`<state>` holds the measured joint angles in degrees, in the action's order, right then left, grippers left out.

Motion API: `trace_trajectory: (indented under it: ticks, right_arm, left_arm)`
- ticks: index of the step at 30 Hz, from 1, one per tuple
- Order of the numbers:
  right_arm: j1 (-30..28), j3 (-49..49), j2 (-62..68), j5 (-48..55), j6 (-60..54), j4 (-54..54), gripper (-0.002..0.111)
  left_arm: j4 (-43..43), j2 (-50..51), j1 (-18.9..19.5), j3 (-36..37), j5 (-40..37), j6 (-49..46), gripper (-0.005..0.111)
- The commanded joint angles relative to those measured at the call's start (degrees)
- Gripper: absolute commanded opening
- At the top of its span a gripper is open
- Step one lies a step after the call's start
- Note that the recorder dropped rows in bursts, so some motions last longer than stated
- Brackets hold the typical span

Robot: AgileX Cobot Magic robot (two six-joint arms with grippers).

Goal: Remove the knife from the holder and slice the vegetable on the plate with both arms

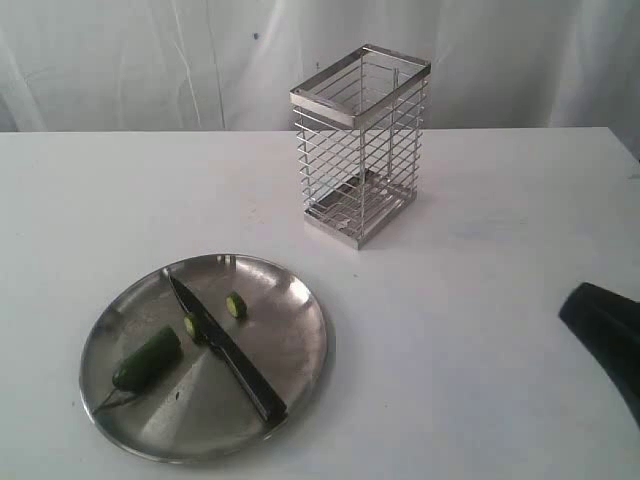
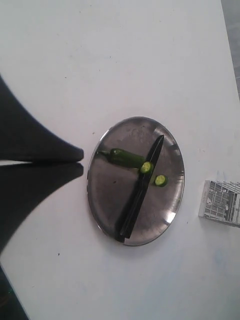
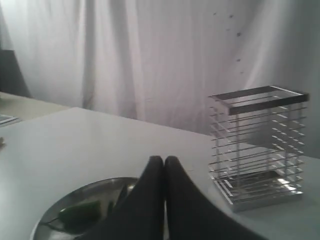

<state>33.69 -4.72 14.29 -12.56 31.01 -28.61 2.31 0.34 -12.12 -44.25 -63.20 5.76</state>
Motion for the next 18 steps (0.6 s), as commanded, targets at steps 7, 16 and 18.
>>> trace_trajectory:
  ticks: [7,16,18]
  right_arm:
    - [-7.66,4.72,-12.71,3.31,1.05,-0.52,0.000]
    - [-7.66,4.72,-12.84,10.30,-5.46,2.69,0.000]
    - [-7.66,4.72,-12.84,14.09,-18.08,12.87,0.000]
  left_arm:
    - [0.34,-0.34,0.04,0.27,-0.39,0.30,0.000]
    - [0.34,-0.34,0.04,0.27,-0.39,0.30,0.000]
    - [0.34,-0.34,0.04,0.27,-0.39,0.30,0.000]
